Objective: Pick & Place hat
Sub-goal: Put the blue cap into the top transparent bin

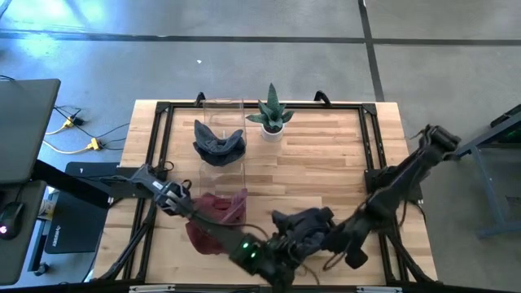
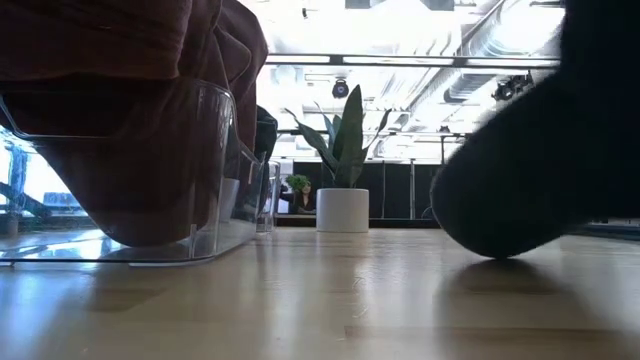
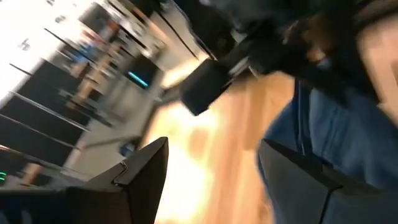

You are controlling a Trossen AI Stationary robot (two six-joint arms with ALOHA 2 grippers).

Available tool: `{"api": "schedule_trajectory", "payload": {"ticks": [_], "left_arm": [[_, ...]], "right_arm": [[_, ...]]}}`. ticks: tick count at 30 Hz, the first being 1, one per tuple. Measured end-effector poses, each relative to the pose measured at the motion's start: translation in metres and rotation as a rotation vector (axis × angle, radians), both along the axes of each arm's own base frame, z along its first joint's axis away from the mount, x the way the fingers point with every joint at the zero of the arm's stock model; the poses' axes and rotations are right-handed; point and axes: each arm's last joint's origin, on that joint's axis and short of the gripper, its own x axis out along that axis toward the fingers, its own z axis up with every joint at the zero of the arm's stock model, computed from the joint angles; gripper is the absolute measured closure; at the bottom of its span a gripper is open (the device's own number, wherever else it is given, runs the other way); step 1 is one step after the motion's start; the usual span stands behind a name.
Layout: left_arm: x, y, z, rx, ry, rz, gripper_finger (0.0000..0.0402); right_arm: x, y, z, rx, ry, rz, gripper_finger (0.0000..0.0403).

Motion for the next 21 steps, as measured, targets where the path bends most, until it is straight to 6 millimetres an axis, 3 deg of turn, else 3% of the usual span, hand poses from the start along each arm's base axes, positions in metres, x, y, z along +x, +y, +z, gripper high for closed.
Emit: {"api": "schedule_trajectory", "payload": {"ticks": [6,11,17,21], "left_arm": [[-0.012,-0.022,0.015,0.158,-0.051,0.060,0.0154],[-0.018,-0.027,0.029,0.130,-0.077,0.025,0.0154],[-0.019,-0.029,0.032,0.051,-0.060,-0.084,0.0154],[-0.023,-0.027,0.025,0.048,-0.013,-0.071,0.0154]], "right_arm": [[0.001,-0.033,0.043,0.282,-0.041,-0.043,0.0363],[0.009,-0.040,0.054,0.469,-0.013,0.093,0.0365],[0.028,-0.042,0.037,0.530,0.060,0.276,0.0377],[0.039,-0.058,-0.003,0.586,0.138,0.238,0.0357]]}}
